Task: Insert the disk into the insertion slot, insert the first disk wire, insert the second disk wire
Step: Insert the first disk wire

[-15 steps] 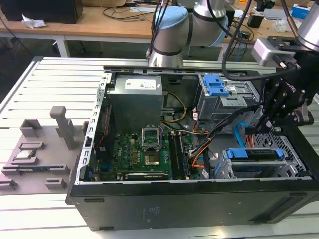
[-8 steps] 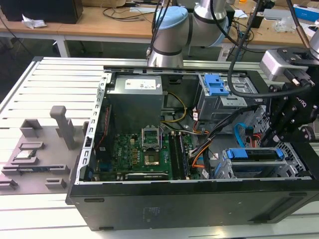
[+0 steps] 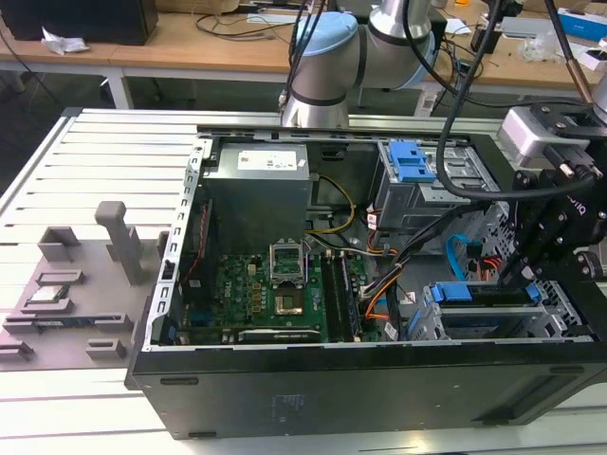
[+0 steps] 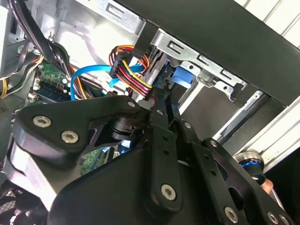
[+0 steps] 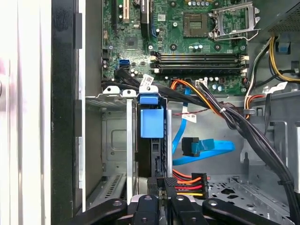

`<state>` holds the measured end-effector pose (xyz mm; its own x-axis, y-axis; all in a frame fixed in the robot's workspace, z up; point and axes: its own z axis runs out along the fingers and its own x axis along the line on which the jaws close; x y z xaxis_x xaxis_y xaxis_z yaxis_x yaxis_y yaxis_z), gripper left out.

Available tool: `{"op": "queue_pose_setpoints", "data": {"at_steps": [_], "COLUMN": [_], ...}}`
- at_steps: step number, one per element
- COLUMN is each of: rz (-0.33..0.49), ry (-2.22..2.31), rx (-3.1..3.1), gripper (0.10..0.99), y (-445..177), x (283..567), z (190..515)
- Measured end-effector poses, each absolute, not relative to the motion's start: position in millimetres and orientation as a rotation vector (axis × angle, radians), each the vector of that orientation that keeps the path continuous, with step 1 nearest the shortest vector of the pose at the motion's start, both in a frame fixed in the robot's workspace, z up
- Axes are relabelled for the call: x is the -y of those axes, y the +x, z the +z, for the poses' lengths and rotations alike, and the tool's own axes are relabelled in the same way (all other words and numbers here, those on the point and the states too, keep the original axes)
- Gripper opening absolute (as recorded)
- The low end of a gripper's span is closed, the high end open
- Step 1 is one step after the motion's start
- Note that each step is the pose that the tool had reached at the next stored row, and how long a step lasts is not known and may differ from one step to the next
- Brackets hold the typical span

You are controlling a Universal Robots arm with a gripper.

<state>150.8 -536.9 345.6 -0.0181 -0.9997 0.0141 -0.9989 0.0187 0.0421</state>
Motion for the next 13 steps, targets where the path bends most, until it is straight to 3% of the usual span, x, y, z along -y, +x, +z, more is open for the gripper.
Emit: {"op": "queue_pose_setpoints", "data": {"at_steps": [13], "rz": [-0.031], "ry": [2.173], "rx": [2.213], "gripper": [0.169], "y": [151.7], "x": [536.3], "z": [338.3]}}
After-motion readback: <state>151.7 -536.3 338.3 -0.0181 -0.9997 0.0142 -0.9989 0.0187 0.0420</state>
